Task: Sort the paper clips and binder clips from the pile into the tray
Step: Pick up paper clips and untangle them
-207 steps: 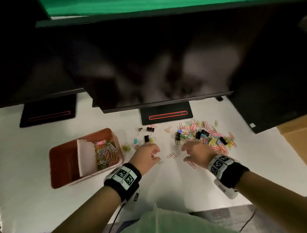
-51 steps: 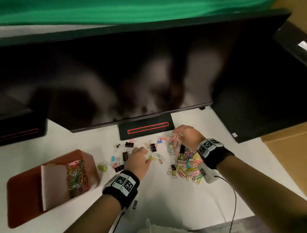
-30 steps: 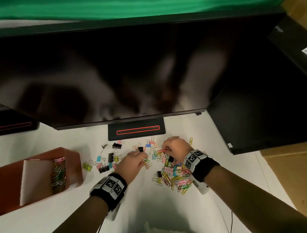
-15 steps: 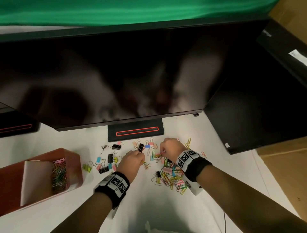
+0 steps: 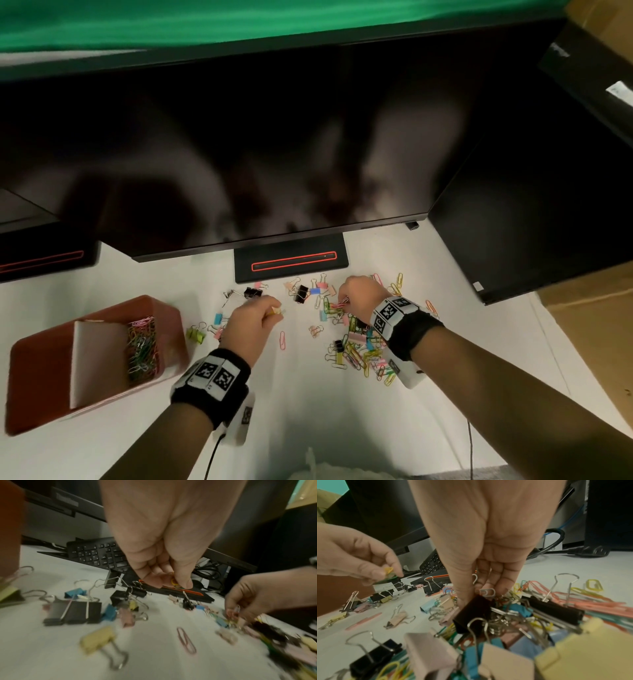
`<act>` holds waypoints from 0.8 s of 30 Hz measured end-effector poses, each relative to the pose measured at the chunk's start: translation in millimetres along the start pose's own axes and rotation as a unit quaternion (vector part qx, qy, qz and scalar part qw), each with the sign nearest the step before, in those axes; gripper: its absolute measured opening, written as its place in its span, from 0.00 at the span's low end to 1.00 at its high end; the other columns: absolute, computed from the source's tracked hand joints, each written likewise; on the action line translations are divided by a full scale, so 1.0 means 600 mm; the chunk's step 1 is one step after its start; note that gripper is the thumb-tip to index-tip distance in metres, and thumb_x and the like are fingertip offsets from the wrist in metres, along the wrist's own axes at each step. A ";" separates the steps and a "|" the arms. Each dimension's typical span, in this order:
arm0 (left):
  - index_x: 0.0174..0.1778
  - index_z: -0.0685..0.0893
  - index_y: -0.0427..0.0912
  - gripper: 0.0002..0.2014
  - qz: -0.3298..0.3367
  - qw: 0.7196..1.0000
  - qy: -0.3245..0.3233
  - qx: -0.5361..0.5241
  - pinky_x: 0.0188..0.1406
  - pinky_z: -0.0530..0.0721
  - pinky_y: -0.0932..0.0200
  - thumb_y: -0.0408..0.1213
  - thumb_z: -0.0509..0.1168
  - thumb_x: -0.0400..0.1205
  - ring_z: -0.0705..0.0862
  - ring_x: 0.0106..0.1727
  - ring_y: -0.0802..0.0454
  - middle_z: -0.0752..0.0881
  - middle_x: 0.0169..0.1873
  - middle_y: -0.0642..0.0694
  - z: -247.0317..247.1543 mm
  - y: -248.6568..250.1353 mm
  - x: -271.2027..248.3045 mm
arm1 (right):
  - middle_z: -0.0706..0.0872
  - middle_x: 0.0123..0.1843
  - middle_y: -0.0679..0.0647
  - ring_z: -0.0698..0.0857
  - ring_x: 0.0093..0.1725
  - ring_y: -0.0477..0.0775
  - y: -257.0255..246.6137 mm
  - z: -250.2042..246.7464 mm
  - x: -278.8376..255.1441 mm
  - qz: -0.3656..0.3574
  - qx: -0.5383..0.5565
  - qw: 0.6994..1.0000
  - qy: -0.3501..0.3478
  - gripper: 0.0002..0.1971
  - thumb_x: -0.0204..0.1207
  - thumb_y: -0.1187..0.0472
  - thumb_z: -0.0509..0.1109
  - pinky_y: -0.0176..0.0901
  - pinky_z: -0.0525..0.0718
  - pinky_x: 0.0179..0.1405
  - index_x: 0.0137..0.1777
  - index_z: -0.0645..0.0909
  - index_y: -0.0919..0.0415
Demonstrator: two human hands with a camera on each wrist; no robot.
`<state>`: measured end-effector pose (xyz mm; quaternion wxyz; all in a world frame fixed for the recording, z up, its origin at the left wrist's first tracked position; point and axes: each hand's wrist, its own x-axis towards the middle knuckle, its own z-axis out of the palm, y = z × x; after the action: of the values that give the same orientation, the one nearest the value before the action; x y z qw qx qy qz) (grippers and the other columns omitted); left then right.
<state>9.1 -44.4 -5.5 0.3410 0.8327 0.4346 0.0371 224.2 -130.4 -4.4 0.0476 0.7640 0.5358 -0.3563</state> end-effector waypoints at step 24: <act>0.47 0.77 0.39 0.04 0.024 0.985 -0.082 0.150 0.39 0.69 0.66 0.28 0.59 0.81 0.74 0.44 0.52 0.79 0.43 0.44 0.051 -0.034 -0.043 | 0.87 0.58 0.55 0.84 0.55 0.54 -0.030 -0.018 -0.065 -0.001 0.100 0.989 0.106 0.12 0.80 0.58 0.66 0.42 0.80 0.58 0.60 0.84 0.58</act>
<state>-10.2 -72.4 -35.2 0.2459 0.8846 0.3862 -0.0885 207.6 -148.3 32.3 -0.0866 0.7980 0.4999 -0.3252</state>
